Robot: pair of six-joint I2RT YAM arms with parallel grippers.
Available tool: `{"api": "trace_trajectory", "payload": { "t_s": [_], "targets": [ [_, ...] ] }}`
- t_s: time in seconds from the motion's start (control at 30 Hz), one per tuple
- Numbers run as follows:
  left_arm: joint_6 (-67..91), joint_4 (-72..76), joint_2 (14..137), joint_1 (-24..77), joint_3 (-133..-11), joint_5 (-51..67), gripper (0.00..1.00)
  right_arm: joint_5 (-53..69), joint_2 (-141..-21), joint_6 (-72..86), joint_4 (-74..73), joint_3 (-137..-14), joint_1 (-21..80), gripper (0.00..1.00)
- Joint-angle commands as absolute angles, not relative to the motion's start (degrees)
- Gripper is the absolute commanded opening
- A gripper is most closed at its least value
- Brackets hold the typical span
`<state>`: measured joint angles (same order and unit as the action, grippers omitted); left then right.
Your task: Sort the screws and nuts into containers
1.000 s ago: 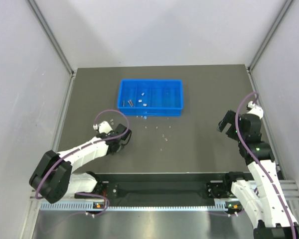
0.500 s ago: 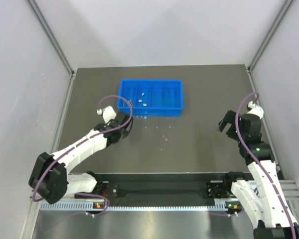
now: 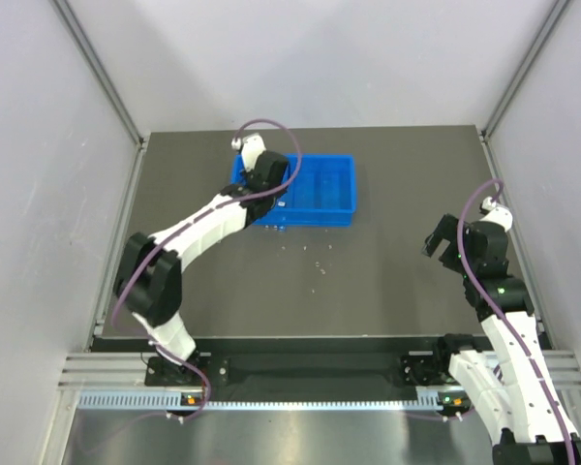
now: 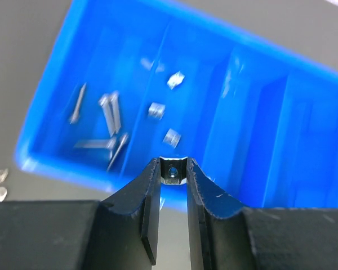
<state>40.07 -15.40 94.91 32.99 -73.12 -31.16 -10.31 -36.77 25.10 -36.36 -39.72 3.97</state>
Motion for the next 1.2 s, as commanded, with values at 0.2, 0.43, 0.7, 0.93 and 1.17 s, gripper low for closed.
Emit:
{"api": "trace_trajectory", "payload": {
  "t_s": [0.2,0.43,0.7,0.93,1.17],
  "targets": [
    [35.07,-7.39,108.45,29.80,-83.84,-29.63,0.16,-11.43,-36.39,24.78,-34.19,-39.99,4.31,1.00],
    [33.14,-8.52,109.69,29.53,-85.34,-27.77,0.46,-11.51,-37.09,24.79,-34.28,-40.17,4.31,1.00],
    [30.93,-13.09,94.94,29.53,-78.50,-24.53,0.63,-11.34,-37.09,24.79,-34.01,-39.82,4.22,1.00],
    [36.20,-17.92,75.09,28.75,-58.31,-31.45,0.68,-10.64,-37.09,24.70,-33.40,-39.55,4.31,1.00],
    [32.87,-13.04,69.35,27.16,-46.77,-13.49,0.63,-9.67,-36.83,24.52,-33.14,-39.29,4.31,1.00]
  ]
}}
